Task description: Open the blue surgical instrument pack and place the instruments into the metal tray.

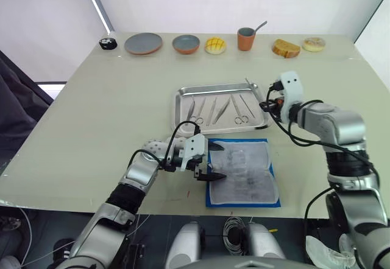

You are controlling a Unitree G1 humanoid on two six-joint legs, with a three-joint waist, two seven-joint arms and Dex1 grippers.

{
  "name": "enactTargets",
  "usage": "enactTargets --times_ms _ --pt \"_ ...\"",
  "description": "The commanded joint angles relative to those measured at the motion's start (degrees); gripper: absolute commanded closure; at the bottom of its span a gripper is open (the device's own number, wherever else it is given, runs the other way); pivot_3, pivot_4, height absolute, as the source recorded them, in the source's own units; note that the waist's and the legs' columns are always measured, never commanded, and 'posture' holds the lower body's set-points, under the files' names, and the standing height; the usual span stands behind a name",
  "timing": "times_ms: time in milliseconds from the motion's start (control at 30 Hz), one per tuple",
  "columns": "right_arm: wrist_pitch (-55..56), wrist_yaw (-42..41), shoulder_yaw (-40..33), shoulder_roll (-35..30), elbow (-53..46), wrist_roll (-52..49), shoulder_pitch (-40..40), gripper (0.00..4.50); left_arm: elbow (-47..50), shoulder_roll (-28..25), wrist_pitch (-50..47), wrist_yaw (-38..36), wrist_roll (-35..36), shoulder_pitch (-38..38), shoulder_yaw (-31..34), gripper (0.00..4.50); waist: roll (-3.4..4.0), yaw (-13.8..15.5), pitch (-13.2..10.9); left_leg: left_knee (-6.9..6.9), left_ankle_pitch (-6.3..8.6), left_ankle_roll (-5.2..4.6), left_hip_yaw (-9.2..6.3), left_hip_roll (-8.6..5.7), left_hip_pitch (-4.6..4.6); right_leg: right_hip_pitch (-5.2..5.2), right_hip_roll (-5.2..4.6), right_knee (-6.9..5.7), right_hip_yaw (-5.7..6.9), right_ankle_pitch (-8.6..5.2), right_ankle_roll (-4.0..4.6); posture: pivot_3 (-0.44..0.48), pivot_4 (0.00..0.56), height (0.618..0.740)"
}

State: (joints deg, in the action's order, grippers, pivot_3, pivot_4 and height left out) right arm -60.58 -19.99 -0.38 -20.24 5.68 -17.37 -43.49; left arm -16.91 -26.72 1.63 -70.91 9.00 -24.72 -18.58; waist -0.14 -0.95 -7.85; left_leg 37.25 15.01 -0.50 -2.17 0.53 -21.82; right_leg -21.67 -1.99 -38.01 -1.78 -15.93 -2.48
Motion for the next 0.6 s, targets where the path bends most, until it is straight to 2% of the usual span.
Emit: enactTargets --times_ms 33,600 --pt "4.7 2.04 -0.01 2.23 4.63 2.13 -2.96 4.49 -3.68 -0.42 -2.52 2.1 -3.88 1.86 -1.74 0.0 0.03 0.01 -0.01 0.0 0.0 0.0 0.0 -0.01 0.0 0.0 0.0 0.0 0.01 0.0 0.0 0.0 0.15 0.74" --pt "9.18 4.11 0.17 6.76 15.12 6.05 -6.56 4.49 -2.17 -0.49 -2.83 3.24 -3.6 2.9 -1.42 0.0 0.13 -0.11 -0.06 -0.01 0.0 0.0 -0.02 0.01 -0.02 -0.01 0.0 0.0 0.02 0.0 0.0 0.0 0.15 0.74"
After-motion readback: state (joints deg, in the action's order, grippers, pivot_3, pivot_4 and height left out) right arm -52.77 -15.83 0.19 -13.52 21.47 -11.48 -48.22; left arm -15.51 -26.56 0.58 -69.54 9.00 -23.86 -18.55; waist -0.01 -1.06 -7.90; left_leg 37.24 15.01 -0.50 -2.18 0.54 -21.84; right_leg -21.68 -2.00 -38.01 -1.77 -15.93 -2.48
